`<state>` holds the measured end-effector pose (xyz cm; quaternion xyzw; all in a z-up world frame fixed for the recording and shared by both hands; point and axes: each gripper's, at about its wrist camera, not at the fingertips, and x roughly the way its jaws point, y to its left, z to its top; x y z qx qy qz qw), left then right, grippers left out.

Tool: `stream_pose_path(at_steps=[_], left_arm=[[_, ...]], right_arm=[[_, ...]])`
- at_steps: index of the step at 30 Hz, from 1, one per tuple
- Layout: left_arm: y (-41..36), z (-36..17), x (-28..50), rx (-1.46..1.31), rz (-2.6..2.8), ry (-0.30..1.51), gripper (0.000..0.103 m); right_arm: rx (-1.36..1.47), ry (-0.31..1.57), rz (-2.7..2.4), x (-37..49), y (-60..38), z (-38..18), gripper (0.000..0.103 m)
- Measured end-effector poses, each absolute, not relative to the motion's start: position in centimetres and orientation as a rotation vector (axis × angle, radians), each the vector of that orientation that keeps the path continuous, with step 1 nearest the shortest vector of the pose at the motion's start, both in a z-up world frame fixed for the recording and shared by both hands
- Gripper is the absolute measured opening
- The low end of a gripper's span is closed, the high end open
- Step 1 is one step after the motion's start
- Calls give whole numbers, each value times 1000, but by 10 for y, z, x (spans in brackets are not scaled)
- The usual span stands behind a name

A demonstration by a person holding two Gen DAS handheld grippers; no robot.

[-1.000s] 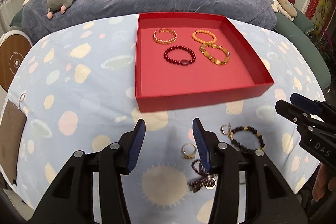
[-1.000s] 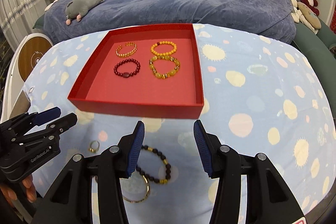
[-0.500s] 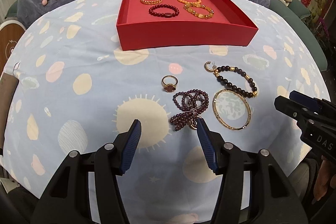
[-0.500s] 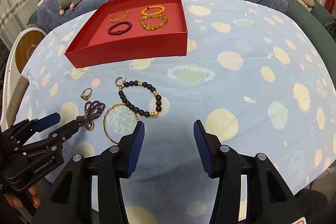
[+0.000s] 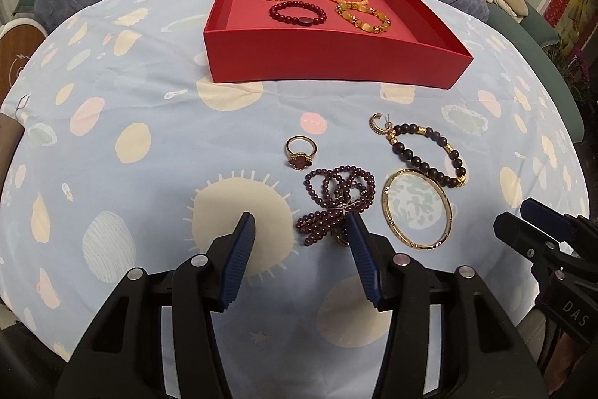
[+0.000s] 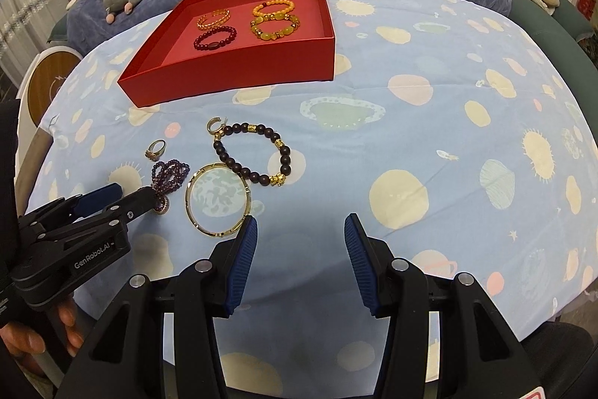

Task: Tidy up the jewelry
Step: 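Withdraw both grippers from the box toward the remaining jewelry, then grasp the garnet multi-strand bracelet with the left gripper while the right grasps the black bead bracelet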

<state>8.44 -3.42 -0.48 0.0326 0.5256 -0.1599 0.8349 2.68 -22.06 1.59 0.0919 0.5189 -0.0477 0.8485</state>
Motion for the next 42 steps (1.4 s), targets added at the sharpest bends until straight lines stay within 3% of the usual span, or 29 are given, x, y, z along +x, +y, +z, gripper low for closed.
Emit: stream_pose_path(at_steps=[3,8,11,25,27,29,30,34,37,42], left_arm=[[-37,-6,85,65,-359,1110,38],[-36,-5,84,36,-403,1115,13],[-31,-1,81,18,-415,1114,4],[-9,9,73,-57,-391,1116,5],[-9,11,74,-54,-379,1106,12],[-11,13,76,-41,-362,1091,33],[-12,13,78,-40,-356,1087,35],[-19,5,88,-32,-377,1105,34],[-26,-2,91,-23,-405,1129,16],[-29,0,88,-18,-435,1122,7]], right_arm=[[194,1092,-101,27,-221,16,48],[203,1095,-99,27,-221,15,48],[216,1096,-97,28,-222,15,48],[229,1084,-92,35,-223,18,48],[227,1085,-90,36,-222,18,48],[224,1087,-88,36,-221,18,48],[223,1087,-88,36,-221,17,48],[226,1086,-85,42,-221,17,48],[231,1082,-82,51,-223,17,48],[213,1076,-73,72,-221,15,46]])
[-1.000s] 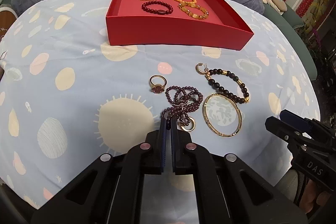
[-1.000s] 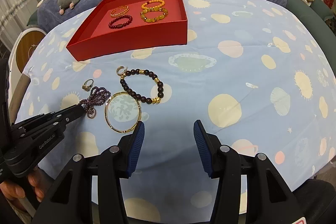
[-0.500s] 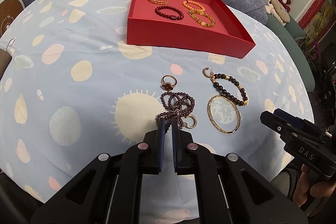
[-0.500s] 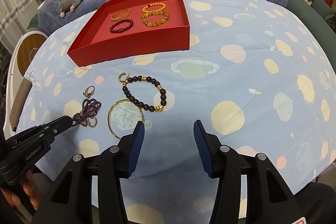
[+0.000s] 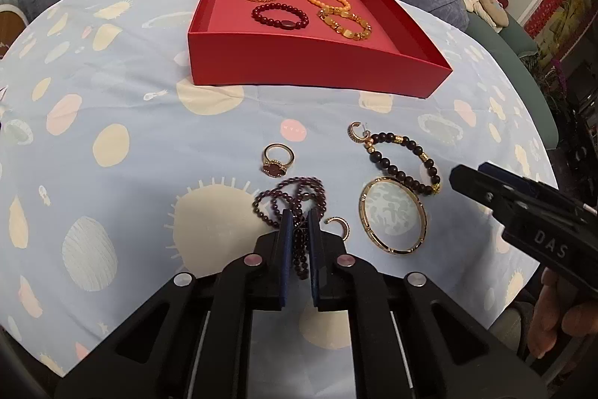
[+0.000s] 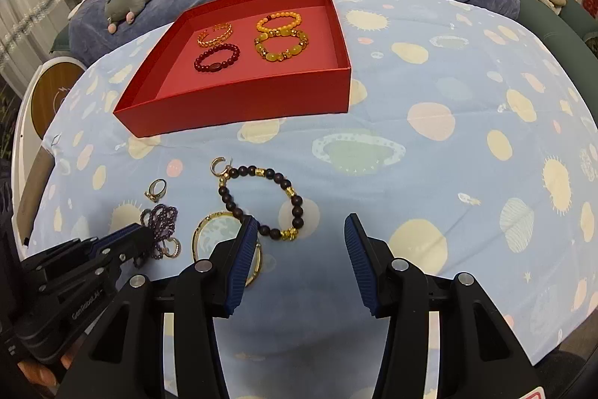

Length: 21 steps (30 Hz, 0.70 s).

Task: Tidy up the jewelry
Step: 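Grasp the garnet multi-strand bracelet with the left gripper while the right grasps the black bead bracelet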

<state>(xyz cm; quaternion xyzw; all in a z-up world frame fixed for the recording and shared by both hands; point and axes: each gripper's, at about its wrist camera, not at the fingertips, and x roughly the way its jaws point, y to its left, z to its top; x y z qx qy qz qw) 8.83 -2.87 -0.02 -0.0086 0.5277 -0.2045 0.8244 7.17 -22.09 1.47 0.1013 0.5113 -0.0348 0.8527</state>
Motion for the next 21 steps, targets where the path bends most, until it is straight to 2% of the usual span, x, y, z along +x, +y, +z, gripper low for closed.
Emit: stream_pose_path(at_steps=[3,5,7,9,13,14,21], left_arm=[[-28,1,88,-25,-439,1124,2],[-26,2,88,-43,-441,1128,0],[-24,3,88,-54,-442,1132,0],[-24,4,87,-53,-441,1132,0],[-22,4,87,-70,-441,1136,0],[-21,4,87,-72,-439,1139,0],[-16,9,81,-98,-446,1139,1]], right_arm=[[213,1090,-65,83,-220,8,42],[212,1105,-61,89,-220,2,35],[205,1121,-57,93,-218,-4,31],[204,1136,-50,95,-217,-9,22],[183,1133,-50,95,-214,-13,13],[179,1134,-48,94,-214,-13,8],[238,1112,-45,81,-222,-4,8]])
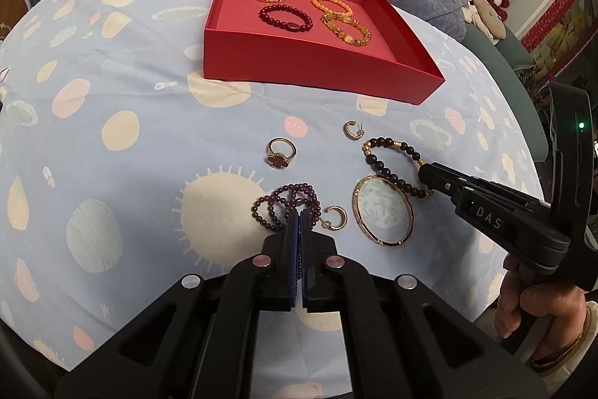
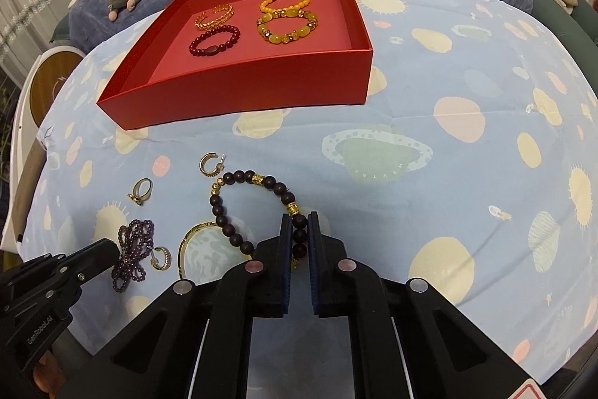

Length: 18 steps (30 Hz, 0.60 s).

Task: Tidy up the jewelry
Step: 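Grasp the garnet multi-strand bracelet with the left gripper while the right grasps the black bead bracelet, then carry both bracelets into the red box and open both grippers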

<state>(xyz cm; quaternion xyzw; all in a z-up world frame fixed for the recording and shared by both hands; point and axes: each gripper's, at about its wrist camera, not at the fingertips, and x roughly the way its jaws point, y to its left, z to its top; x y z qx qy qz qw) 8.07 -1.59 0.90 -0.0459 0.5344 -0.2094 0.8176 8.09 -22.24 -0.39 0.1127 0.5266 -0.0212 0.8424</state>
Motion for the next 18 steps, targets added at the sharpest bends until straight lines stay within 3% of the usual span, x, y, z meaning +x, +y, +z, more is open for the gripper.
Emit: stream_pose_path(at_steps=[1,5,12,14,18], left_arm=[[-16,10,79,-93,-446,1134,1],[-20,5,76,-60,-425,1143,30],[-28,-3,72,-19,-434,1137,28],[-29,-5,72,-24,-453,1151,10],[-29,-1,68,-20,-469,1153,7]], right_arm=[[248,1109,-44,78,-223,-2,8],[278,1098,-40,65,-224,5,8],[284,1093,-27,53,-223,12,8],[288,1088,-24,53,-222,14,8],[294,1064,-15,53,-221,24,8]])
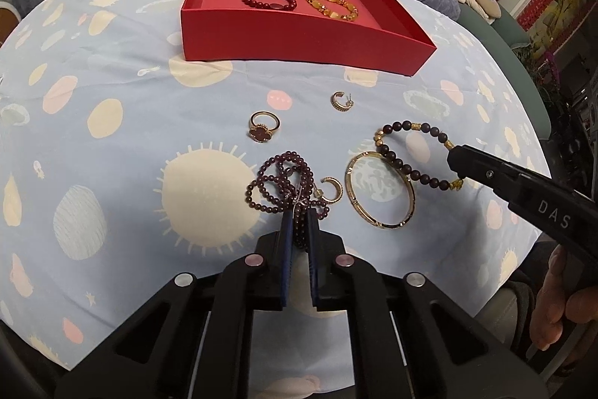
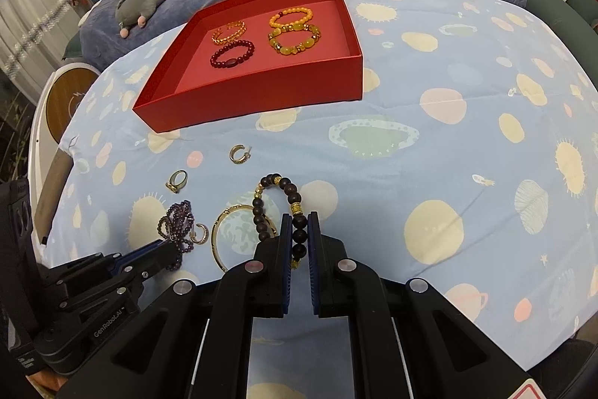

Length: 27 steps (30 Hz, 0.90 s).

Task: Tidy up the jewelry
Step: 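Carry both bracelets into the red box and open both grippers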

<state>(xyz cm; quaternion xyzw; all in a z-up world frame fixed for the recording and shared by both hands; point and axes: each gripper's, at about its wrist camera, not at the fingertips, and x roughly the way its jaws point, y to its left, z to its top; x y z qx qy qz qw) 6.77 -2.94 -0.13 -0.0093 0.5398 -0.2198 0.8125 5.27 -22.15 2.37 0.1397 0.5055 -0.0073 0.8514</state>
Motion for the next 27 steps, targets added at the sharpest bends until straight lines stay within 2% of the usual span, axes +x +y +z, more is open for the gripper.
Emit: stream_pose_path(at_steps=[15,27], left_arm=[[-22,60,85,-93,-486,1095,7],[-50,114,168,-99,-528,1019,7]], right_arm=[[342,957,31,65,-227,75,8],[377,871,69,140,-242,113,8]])
